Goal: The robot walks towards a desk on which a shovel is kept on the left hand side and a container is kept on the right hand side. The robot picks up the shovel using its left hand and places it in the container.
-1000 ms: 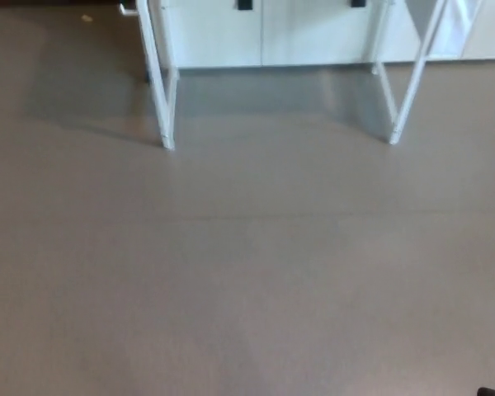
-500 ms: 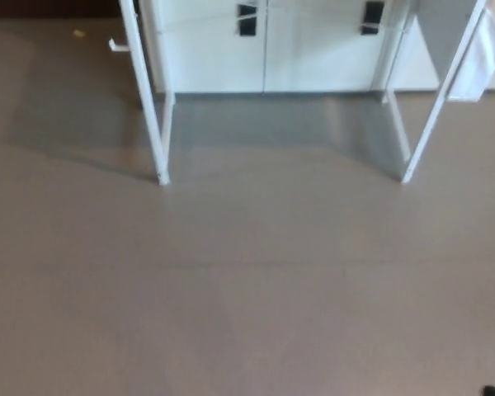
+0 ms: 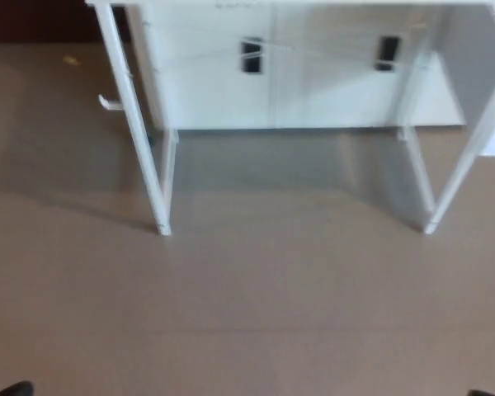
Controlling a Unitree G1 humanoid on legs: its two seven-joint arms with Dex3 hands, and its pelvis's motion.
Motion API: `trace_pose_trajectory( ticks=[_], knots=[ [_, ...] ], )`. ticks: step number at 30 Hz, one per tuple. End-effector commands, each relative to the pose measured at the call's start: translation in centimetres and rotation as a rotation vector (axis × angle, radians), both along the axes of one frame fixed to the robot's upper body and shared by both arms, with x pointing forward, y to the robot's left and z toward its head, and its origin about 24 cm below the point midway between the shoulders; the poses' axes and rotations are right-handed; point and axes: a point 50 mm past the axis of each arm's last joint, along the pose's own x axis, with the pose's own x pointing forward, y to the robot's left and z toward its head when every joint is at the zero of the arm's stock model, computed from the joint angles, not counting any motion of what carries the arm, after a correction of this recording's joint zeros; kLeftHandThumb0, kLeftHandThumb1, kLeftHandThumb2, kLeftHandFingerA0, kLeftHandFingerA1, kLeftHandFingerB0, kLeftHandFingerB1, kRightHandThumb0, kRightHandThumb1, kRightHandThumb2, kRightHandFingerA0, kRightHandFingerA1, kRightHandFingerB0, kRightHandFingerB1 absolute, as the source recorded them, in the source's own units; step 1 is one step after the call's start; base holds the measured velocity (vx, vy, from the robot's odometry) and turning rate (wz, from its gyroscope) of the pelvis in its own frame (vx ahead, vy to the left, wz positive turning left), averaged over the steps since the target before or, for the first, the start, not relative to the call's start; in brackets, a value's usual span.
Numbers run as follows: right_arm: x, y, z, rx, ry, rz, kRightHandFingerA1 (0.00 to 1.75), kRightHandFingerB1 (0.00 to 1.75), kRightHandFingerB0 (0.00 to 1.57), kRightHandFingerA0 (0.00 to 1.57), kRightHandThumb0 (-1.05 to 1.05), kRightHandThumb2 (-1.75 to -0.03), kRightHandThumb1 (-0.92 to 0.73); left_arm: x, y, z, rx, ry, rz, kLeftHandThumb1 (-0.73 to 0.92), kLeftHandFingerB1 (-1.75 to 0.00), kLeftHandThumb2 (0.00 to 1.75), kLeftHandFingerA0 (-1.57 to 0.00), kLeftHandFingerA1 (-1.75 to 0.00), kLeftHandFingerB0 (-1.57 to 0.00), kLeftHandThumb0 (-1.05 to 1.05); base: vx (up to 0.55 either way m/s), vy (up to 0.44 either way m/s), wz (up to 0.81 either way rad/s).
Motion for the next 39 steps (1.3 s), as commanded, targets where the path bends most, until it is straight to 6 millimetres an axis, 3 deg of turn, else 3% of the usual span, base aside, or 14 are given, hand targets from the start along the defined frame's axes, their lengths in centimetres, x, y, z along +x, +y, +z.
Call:
trace_pose_trajectory(
  ticks=[1, 3, 13, 14, 15, 16, 19, 22, 26, 27, 29, 30, 31, 39],
  knots=[
    [-0.2, -0.1, 0.2, -0.023, -0.013, 0.004, 0.67, 0.56, 0.53, 0.70, -0.37, -0.68, -0.39, -1.6, 0.4, -0.6, 0.038, 0.049, -0.034, 0.59, -0.36, 0.58, -0.52, -0.38, -0.45, -0.25, 0.41, -0.113, 0.14],
    [0.0, -0.2, 0.2, -0.023, -0.020, 0.006, 0.59, 0.48, 0.56, 0.71, -0.30, -0.53, -0.47, -1.7, 0.7, -0.8, 0.059, 0.061, -0.052, 0.53, -0.41, 0.65, -0.51, -0.43, -0.44, -0.33, 0.35, -0.108, 0.00],
    [-0.6, 0.1, -0.1, -0.021, -0.006, 0.017, 0.59, 0.48, 0.55, 0.69, -0.31, -0.53, -0.48, -2.4, 1.9, -1.3, 0.090, 0.085, -0.050, 0.59, -0.36, 0.58, -0.56, -0.39, -0.47, -0.25, 0.25, 0.014, 0.00],
    [-0.6, 0.0, -0.1, -0.021, -0.005, 0.020, 0.60, 0.48, 0.55, 0.72, -0.32, -0.54, -0.48, -2.4, 2.1, -0.8, 0.126, 0.056, -0.094, 0.53, -0.41, 0.66, -0.57, -0.46, -0.42, -0.33, 0.27, 0.160, -0.24],
    [-0.5, 0.0, -0.2, -0.022, -0.007, 0.020, 0.67, 0.57, 0.52, 0.69, -0.38, -0.69, -0.39, -2.5, 2.3, -1.0, 0.135, 0.065, -0.085, 0.52, -0.41, 0.65, -0.59, -0.46, -0.44, -0.32, 0.26, 0.149, -0.05],
    [-0.5, 0.1, -0.2, -0.029, -0.009, 0.022, 0.67, 0.57, 0.53, 0.69, -0.39, -0.69, -0.40, -2.5, 2.6, -1.6, 0.128, 0.079, -0.064, 0.55, -0.36, 0.56, -0.64, -0.41, -0.50, -0.27, 0.21, 0.140, 0.05],
    [-0.5, 0.1, -0.2, -0.033, -0.008, 0.020, 0.67, 0.57, 0.53, 0.70, -0.38, -0.69, -0.40, -2.5, 2.7, -1.6, 0.126, 0.072, -0.082, 0.51, -0.41, 0.66, -0.53, -0.45, -0.42, -0.35, 0.16, 0.105, 0.04],
    [-0.4, 0.2, -0.1, -0.033, -0.011, 0.025, 0.68, 0.57, 0.53, 0.71, -0.39, -0.69, -0.40, -2.4, 2.8, -1.7, 0.123, 0.067, -0.079, 0.56, -0.36, 0.57, -0.57, -0.39, -0.47, -0.29, 0.11, 0.048, 0.06],
    [-0.2, 0.2, -0.1, -0.030, -0.012, 0.027, 0.67, 0.57, 0.53, 0.69, -0.38, -0.69, -0.40, -2.4, 2.8, -1.7, 0.110, 0.064, -0.061, 0.50, -0.42, 0.66, -0.57, -0.46, -0.45, -0.35, 0.07, -0.066, 0.03],
    [-0.2, 0.2, -0.2, -0.025, -0.013, 0.026, 0.61, 0.49, 0.55, 0.72, -0.31, -0.54, -0.49, -2.4, 2.8, -1.6, 0.109, 0.063, -0.060, 0.50, -0.41, 0.66, -0.56, -0.46, -0.44, -0.35, 0.14, -0.146, 0.10],
    [-0.2, 0.2, -0.2, -0.011, -0.013, 0.022, 0.63, 0.49, 0.55, 0.72, -0.31, -0.54, -0.49, -2.4, 2.8, -1.5, 0.122, 0.066, -0.076, 0.51, -0.41, 0.67, -0.54, -0.45, -0.43, -0.37, 0.18, -0.167, -0.12],
    [-0.2, 0.2, -0.2, -0.004, -0.013, 0.018, 0.69, 0.57, 0.52, 0.70, -0.38, -0.69, -0.40, -2.4, 2.9, -1.6, 0.120, 0.063, -0.078, 0.51, -0.41, 0.66, -0.54, -0.45, -0.43, -0.35, 0.20, -0.157, 0.26],
    [-0.3, 0.2, -0.3, -0.007, -0.012, 0.019, 0.63, 0.49, 0.55, 0.72, -0.32, -0.54, -0.48, -2.4, 2.9, -1.6, 0.117, 0.064, -0.076, 0.51, -0.41, 0.66, -0.54, -0.45, -0.43, -0.34, 0.13, -0.139, -0.06],
    [-0.7, 0.3, -0.3, -0.007, -0.009, 0.013, 0.61, 0.49, 0.54, 0.69, -0.31, -0.53, -0.48, -2.7, 2.9, -1.8, 0.125, 0.077, -0.076, 0.51, -0.41, 0.66, -0.55, -0.45, -0.45, -0.33, 0.04, -0.023, -0.03]
  ],
)
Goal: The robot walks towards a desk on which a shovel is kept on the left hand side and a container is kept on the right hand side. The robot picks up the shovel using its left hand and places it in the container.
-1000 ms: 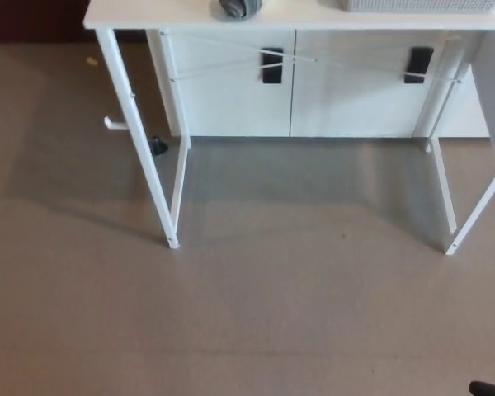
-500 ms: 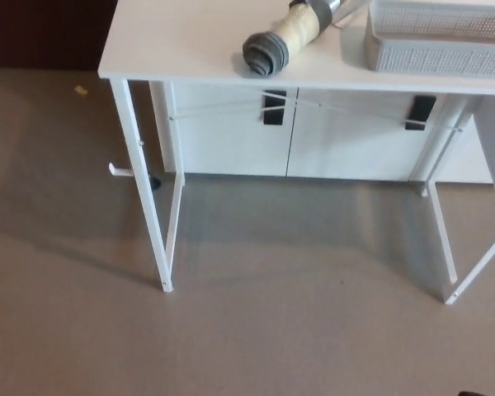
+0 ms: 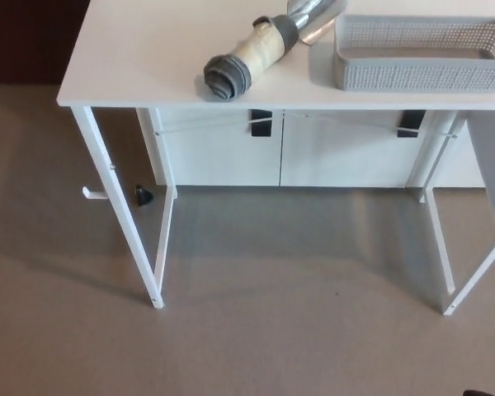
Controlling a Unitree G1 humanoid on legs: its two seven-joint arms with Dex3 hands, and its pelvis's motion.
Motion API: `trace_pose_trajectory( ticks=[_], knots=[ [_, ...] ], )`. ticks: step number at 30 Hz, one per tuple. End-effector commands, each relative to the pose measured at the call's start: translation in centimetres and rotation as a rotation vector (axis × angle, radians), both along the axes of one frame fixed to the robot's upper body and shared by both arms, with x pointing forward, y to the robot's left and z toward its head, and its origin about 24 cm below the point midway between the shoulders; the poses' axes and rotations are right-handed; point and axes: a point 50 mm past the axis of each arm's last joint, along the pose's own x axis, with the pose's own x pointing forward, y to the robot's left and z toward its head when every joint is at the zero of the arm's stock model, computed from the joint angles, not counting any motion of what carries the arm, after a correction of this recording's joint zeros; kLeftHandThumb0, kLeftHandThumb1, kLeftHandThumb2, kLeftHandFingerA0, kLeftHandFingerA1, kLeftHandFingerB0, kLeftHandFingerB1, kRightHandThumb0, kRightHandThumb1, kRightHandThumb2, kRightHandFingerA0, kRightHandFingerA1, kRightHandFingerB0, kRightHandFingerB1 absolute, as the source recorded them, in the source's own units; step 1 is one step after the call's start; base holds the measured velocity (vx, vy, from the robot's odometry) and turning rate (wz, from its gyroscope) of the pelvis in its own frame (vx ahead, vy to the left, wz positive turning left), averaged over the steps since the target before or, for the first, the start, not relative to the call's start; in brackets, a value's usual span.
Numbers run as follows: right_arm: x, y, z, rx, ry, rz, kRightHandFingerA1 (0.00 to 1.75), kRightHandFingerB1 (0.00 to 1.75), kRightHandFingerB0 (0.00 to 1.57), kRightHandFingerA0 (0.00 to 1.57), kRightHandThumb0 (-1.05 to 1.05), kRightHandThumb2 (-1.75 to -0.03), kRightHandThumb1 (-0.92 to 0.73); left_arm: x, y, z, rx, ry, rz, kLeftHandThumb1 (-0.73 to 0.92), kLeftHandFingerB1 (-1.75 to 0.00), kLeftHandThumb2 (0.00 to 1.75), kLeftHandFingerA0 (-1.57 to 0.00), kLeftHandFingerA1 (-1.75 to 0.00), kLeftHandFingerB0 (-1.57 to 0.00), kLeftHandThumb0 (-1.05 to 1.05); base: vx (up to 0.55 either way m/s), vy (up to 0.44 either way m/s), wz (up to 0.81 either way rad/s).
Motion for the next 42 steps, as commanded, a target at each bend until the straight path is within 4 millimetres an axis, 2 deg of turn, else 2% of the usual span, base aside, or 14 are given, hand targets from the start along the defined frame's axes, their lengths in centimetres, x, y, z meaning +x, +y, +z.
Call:
trace_pose_trajectory(
  ticks=[1, 3, 26, 27, 28, 30, 32, 33, 34, 35, 36, 38, 39, 42],
  knots=[
    [-0.24, 0.01, 0.22, -0.007, -0.017, -0.001, 0.67, 0.56, 0.50, 0.66, -0.40, -0.69, -0.40, -0.13, 0.49, 0.44, 0.030, -0.026, -0.034, 0.52, -0.41, 0.65, -0.54, -0.45, -0.44, -0.32, 0.01, 0.114, 0.05],
    [-0.13, -0.03, 0.26, -0.015, -0.018, 0.002, 0.60, 0.48, 0.53, 0.68, -0.32, -0.54, -0.49, -0.01, 0.56, 0.25, 0.027, -0.025, -0.030, 0.51, -0.41, 0.66, -0.55, -0.45, -0.44, -0.33, 0.11, 0.230, -0.11],
    [0.03, -0.05, 0.29, -0.014, -0.029, 0.007, 0.61, 0.49, 0.54, 0.71, -0.33, -0.53, -0.48, 0.30, 0.55, 0.37, 0.042, -0.025, -0.036, 0.52, -0.41, 0.65, -0.54, -0.44, -0.43, -0.32, 0.04, -0.088, 0.00],
    [-0.03, -0.01, 0.27, -0.016, -0.026, 0.007, 0.61, 0.49, 0.54, 0.72, -0.34, -0.54, -0.48, 0.32, 0.61, 0.36, 0.031, -0.027, -0.033, 0.52, -0.40, 0.65, -0.53, -0.44, -0.43, -0.31, 0.03, -0.081, -0.03],
    [-0.05, 0.02, 0.31, -0.022, -0.030, 0.012, 0.68, 0.57, 0.51, 0.70, -0.40, -0.70, -0.40, 0.31, 0.62, 0.39, 0.029, -0.032, -0.034, 0.52, -0.40, 0.65, -0.53, -0.44, -0.43, -0.31, 0.00, 0.000, 0.00],
    [-0.11, 0.11, 0.31, -0.019, -0.031, 0.009, 0.67, 0.57, 0.51, 0.69, -0.38, -0.70, -0.40, 0.31, 0.66, 0.48, 0.034, -0.032, -0.037, 0.52, -0.41, 0.65, -0.53, -0.44, -0.43, -0.32, 0.01, -0.015, -0.03],
    [-0.12, -0.04, 0.20, -0.010, -0.032, 0.004, 0.62, 0.49, 0.53, 0.67, -0.34, -0.53, -0.49, 0.38, 0.70, 0.35, 0.030, -0.023, -0.032, 0.51, -0.40, 0.65, -0.55, -0.45, -0.43, -0.32, 0.00, 0.038, -0.06],
    [0.08, -0.02, 0.26, -0.013, -0.035, 0.002, 0.68, 0.57, 0.50, 0.65, -0.40, -0.69, -0.39, 0.61, 0.71, 0.39, 0.032, -0.027, -0.030, 0.51, -0.40, 0.65, -0.55, -0.44, -0.43, -0.32, 0.03, 0.047, 0.24],
    [0.10, -0.02, 0.27, -0.014, -0.035, 0.002, 0.68, 0.57, 0.50, 0.65, -0.40, -0.69, -0.39, 0.64, 0.71, 0.39, 0.032, -0.027, -0.030, 0.51, -0.40, 0.65, -0.55, -0.44, -0.43, -0.32, 0.03, 0.225, 0.21],
    [0.12, -0.04, 0.26, -0.011, -0.035, 0.000, 0.63, 0.49, 0.54, 0.69, -0.33, -0.53, -0.47, 0.65, 0.72, 0.38, 0.036, -0.026, -0.030, 0.51, -0.41, 0.65, -0.55, -0.45, -0.43, -0.33, 0.02, 0.170, -0.08],
    [0.13, -0.08, 0.26, -0.012, -0.036, 0.001, 0.68, 0.57, 0.50, 0.67, -0.40, -0.69, -0.39, 0.67, 0.69, 0.42, 0.036, -0.026, -0.033, 0.52, -0.40, 0.65, -0.55, -0.45, -0.42, -0.32, 0.00, 0.044, 0.07],
    [-0.02, -0.11, 0.31, -0.010, -0.029, -0.006, 0.61, 0.48, 0.53, 0.70, -0.33, -0.53, -0.45, 0.54, 0.68, 0.42, 0.035, -0.029, -0.041, 0.52, -0.41, 0.66, -0.54, -0.45, -0.43, -0.33, 0.00, 0.017, 0.04],
    [-0.03, -0.13, 0.35, -0.009, -0.032, -0.003, 0.68, 0.57, 0.50, 0.67, -0.41, -0.69, -0.37, 0.51, 0.68, 0.47, 0.040, -0.031, -0.049, 0.52, -0.41, 0.66, -0.54, -0.45, -0.42, -0.34, 0.00, 0.000, 0.00],
    [-0.02, -0.23, 0.31, -0.009, -0.033, -0.003, 0.68, 0.57, 0.50, 0.66, -0.40, -0.69, -0.39, 0.47, 0.60, 0.44, 0.040, -0.022, -0.037, 0.52, -0.41, 0.66, -0.54, -0.44, -0.43, -0.33, 0.03, -0.083, 0.10]
  ],
)
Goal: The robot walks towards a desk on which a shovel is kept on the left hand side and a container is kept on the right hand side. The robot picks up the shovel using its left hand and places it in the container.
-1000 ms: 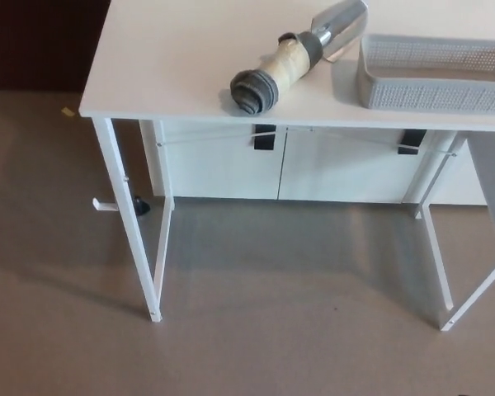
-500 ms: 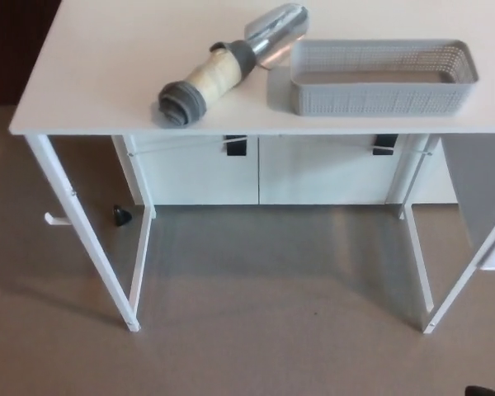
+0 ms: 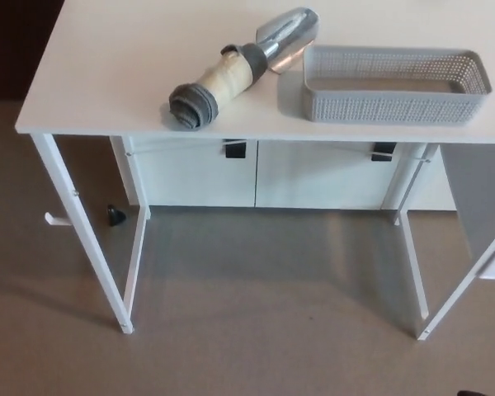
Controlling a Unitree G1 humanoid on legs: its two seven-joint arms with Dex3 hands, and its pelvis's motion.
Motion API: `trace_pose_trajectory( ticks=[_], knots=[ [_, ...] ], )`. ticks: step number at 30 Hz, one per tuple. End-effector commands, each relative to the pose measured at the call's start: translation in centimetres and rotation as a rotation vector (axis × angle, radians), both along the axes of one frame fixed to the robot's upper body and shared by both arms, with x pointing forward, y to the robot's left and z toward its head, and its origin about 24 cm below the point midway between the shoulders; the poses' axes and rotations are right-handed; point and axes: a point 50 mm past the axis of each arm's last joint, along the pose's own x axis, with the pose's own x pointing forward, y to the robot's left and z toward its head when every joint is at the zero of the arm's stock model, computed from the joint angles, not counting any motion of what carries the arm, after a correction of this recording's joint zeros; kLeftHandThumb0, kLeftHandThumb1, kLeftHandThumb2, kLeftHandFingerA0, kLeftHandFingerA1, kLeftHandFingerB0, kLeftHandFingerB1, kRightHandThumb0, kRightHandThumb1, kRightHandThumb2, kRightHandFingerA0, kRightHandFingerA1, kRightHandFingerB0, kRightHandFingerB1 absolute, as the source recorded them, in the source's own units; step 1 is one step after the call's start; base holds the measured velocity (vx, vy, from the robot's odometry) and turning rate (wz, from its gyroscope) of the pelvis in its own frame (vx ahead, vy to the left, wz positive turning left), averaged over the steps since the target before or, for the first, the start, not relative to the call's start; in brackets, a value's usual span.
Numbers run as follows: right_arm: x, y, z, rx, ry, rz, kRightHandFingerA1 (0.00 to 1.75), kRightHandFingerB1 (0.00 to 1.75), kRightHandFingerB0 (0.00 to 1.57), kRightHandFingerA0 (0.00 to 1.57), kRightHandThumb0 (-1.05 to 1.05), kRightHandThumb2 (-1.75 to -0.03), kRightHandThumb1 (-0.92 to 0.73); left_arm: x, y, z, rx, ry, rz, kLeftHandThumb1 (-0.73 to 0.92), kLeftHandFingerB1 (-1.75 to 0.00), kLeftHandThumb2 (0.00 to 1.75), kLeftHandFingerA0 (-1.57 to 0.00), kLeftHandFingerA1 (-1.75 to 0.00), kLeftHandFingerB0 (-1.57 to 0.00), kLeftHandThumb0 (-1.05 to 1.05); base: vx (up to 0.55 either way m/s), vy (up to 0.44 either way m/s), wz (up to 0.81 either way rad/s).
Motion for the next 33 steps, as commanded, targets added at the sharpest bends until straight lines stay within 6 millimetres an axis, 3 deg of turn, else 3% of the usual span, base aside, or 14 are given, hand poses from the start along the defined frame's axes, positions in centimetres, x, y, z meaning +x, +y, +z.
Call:
trace_pose_trajectory(
  ticks=[1, 7, 8, 12, 30, 32, 33],
  knots=[
    [-0.03, -0.57, 0.25, -0.014, -0.019, -0.008, 0.67, 0.57, 0.50, 0.65, -0.40, -0.70, -0.39, 0.06, 0.11, 0.21, 0.021, -0.013, -0.007, 0.51, -0.41, 0.65, -0.53, -0.44, -0.43, -0.33, 0.03, -0.081, 0.09],
    [0.27, -0.55, 0.29, -0.013, -0.023, -0.013, 0.68, 0.56, 0.51, 0.70, -0.39, -0.68, -0.39, 0.40, 0.18, 0.31, 0.019, -0.024, -0.018, 0.52, -0.41, 0.66, -0.54, -0.45, -0.43, -0.34, 0.00, -0.260, 0.05],
    [0.25, -0.54, 0.33, -0.010, -0.023, -0.012, 0.61, 0.48, 0.54, 0.72, -0.31, -0.54, -0.49, 0.41, 0.17, 0.35, 0.022, -0.023, -0.024, 0.52, -0.41, 0.66, -0.54, -0.45, -0.42, -0.35, -0.08, -0.520, 0.19],
    [0.36, -0.45, 0.49, 0.011, -0.035, -0.014, 0.64, 0.50, 0.54, 0.73, -0.30, -0.54, -0.49, 0.49, 0.15, 0.42, 0.020, -0.031, -0.013, 0.51, -0.41, 0.66, -0.56, -0.45, -0.45, -0.34, 0.03, -0.197, -0.05],
    [-0.06, -0.31, 0.53, -0.033, -0.011, 0.004, 0.64, 0.49, 0.54, 0.76, -0.32, -0.54, -0.49, 0.14, 0.06, 0.59, 0.014, -0.027, -0.012, 0.52, -0.41, 0.67, -0.53, -0.45, -0.42, -0.36, 0.20, 0.091, -0.03],
    [0.08, -0.32, 0.52, -0.026, -0.020, 0.003, 0.64, 0.50, 0.55, 0.75, -0.33, -0.54, -0.49, 0.43, 0.07, 0.50, 0.016, -0.029, -0.007, 0.53, -0.41, 0.67, -0.59, -0.46, -0.44, -0.34, 0.24, -0.089, 0.14],
    [0.19, -0.33, 0.46, -0.008, -0.022, -0.008, 0.64, 0.50, 0.55, 0.74, -0.31, -0.53, -0.48, 0.48, 0.22, 0.34, 0.016, -0.026, -0.004, 0.50, -0.42, 0.67, -0.52, -0.45, -0.44, -0.36, 0.25, -0.142, 0.19]
  ],
)
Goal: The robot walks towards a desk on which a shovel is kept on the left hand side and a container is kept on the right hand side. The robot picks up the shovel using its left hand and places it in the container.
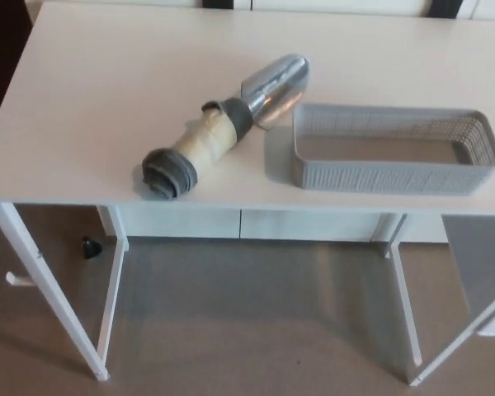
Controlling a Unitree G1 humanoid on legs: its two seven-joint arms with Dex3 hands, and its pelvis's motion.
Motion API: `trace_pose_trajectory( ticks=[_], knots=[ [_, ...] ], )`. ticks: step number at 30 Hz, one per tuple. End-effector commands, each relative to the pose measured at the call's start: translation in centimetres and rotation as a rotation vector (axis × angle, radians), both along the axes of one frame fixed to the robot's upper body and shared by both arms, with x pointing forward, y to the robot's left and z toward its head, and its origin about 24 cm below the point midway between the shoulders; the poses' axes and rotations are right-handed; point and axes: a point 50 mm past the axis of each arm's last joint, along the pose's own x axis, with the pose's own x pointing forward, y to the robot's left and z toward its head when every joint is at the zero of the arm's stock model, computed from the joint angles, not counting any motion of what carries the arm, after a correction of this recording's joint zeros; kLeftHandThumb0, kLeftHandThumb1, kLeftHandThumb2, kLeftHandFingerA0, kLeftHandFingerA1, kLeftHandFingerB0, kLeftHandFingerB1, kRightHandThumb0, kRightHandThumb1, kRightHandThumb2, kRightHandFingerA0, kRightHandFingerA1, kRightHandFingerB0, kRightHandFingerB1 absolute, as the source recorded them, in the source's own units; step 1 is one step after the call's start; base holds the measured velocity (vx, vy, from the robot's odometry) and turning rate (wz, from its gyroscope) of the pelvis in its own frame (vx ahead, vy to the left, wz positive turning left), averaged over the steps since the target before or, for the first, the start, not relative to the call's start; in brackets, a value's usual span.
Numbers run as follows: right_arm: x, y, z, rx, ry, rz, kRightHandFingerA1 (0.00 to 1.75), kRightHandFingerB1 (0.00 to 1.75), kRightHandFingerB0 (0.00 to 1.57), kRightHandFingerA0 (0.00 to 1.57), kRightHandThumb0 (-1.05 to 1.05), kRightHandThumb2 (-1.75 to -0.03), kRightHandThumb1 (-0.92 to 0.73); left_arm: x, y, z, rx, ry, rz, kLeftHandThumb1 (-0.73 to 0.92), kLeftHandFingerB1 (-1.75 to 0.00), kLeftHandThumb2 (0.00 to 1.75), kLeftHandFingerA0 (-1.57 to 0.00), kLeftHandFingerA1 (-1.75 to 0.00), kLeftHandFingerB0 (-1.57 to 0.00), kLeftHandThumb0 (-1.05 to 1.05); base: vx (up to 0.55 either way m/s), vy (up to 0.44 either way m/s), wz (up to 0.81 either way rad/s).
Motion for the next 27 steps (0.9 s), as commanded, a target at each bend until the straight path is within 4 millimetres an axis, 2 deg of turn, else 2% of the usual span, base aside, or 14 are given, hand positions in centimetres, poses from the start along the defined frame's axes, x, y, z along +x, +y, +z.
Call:
trace_pose_trajectory(
  ticks=[1, 3, 4, 5, 6, 14, 15, 17, 21, 23, 26, 27],
  knots=[
    [0.39, -0.53, 0.21, 0.001, -0.020, -0.017, 0.65, 0.50, 0.55, 0.75, -0.32, -0.53, -0.48, 0.27, 0.22, 0.00, 0.009, -0.012, 0.002, 0.53, -0.41, 0.67, -0.54, -0.45, -0.44, -0.33, 0.16, -0.174, 0.20],
    [0.44, -0.55, 0.14, 0.002, -0.019, -0.016, 0.64, 0.50, 0.55, 0.76, -0.31, -0.54, -0.48, 0.22, 0.12, 0.17, 0.013, -0.017, -0.002, 0.53, -0.41, 0.66, -0.56, -0.45, -0.44, -0.32, 0.28, -0.219, 0.21],
    [0.47, -0.51, 0.17, -0.004, -0.016, -0.012, 0.68, 0.57, 0.51, 0.71, -0.38, -0.69, -0.39, 0.19, 0.08, 0.24, 0.015, -0.016, -0.002, 0.53, -0.41, 0.66, -0.55, -0.45, -0.43, -0.32, 0.38, -0.146, -0.29],
    [0.50, -0.46, 0.24, -0.012, -0.017, -0.006, 0.68, 0.57, 0.51, 0.71, -0.38, -0.69, -0.40, 0.18, 0.06, 0.25, 0.015, -0.018, -0.002, 0.54, -0.40, 0.66, -0.55, -0.45, -0.43, -0.31, 0.26, -0.098, 0.50],
    [0.50, -0.46, 0.25, -0.013, -0.019, -0.001, 0.62, 0.49, 0.53, 0.74, -0.32, -0.54, -0.48, 0.15, 0.06, 0.25, 0.015, -0.017, -0.001, 0.54, -0.40, 0.66, -0.55, -0.45, -0.43, -0.31, 0.24, -0.099, 0.35],
    [0.51, -0.47, 0.25, -0.014, -0.020, 0.000, 0.62, 0.49, 0.53, 0.74, -0.32, -0.54, -0.48, 0.14, 0.04, 0.27, 0.015, -0.017, -0.001, 0.54, -0.40, 0.66, -0.55, -0.45, -0.43, -0.31, 0.10, -0.071, -0.07],
    [0.49, -0.44, 0.23, -0.011, -0.018, -0.006, 0.63, 0.49, 0.54, 0.76, -0.30, -0.54, -0.49, 0.09, -0.25, 0.79, 0.026, -0.029, -0.037, 0.50, -0.40, 0.65, -0.54, -0.44, -0.41, -0.33, 0.05, 0.054, -0.14],
    [0.51, -0.42, 0.23, -0.011, -0.015, -0.008, 0.63, 0.49, 0.54, 0.77, -0.30, -0.54, -0.49, 0.18, -0.01, 0.23, 0.025, -0.010, 0.004, 0.50, -0.41, 0.64, -0.58, -0.45, -0.47, -0.32, 0.04, 0.101, -0.07],
    [0.54, -0.41, 0.19, -0.009, -0.010, -0.007, 0.62, 0.48, 0.53, 0.77, -0.30, -0.55, -0.50, 0.28, 0.07, 0.29, 0.038, -0.012, -0.015, 0.49, -0.42, 0.66, -0.59, -0.47, -0.44, -0.37, 0.10, 0.189, -0.08],
    [0.53, -0.35, 0.23, -0.010, -0.012, 0.000, 0.62, 0.48, 0.53, 0.76, -0.30, -0.54, -0.50, 0.23, 0.12, 0.32, 0.037, -0.014, -0.020, 0.49, -0.41, 0.65, -0.59, -0.46, -0.44, -0.35, -0.02, 0.202, 0.27],
    [0.53, -0.39, 0.23, -0.009, -0.008, 0.000, 0.61, 0.48, 0.52, 0.74, -0.31, -0.54, -0.50, 0.19, 0.20, 0.16, 0.027, -0.012, -0.013, 0.52, -0.40, 0.65, -0.50, -0.43, -0.44, -0.32, -0.09, 0.090, -0.01],
    [0.53, -0.39, 0.24, -0.008, -0.008, -0.001, 0.61, 0.48, 0.52, 0.74, -0.30, -0.54, -0.50, 0.20, 0.12, 0.25, 0.032, -0.015, -0.019, 0.51, -0.40, 0.65, -0.54, -0.44, -0.43, -0.33, -0.19, 0.140, 0.48]
  ],
)
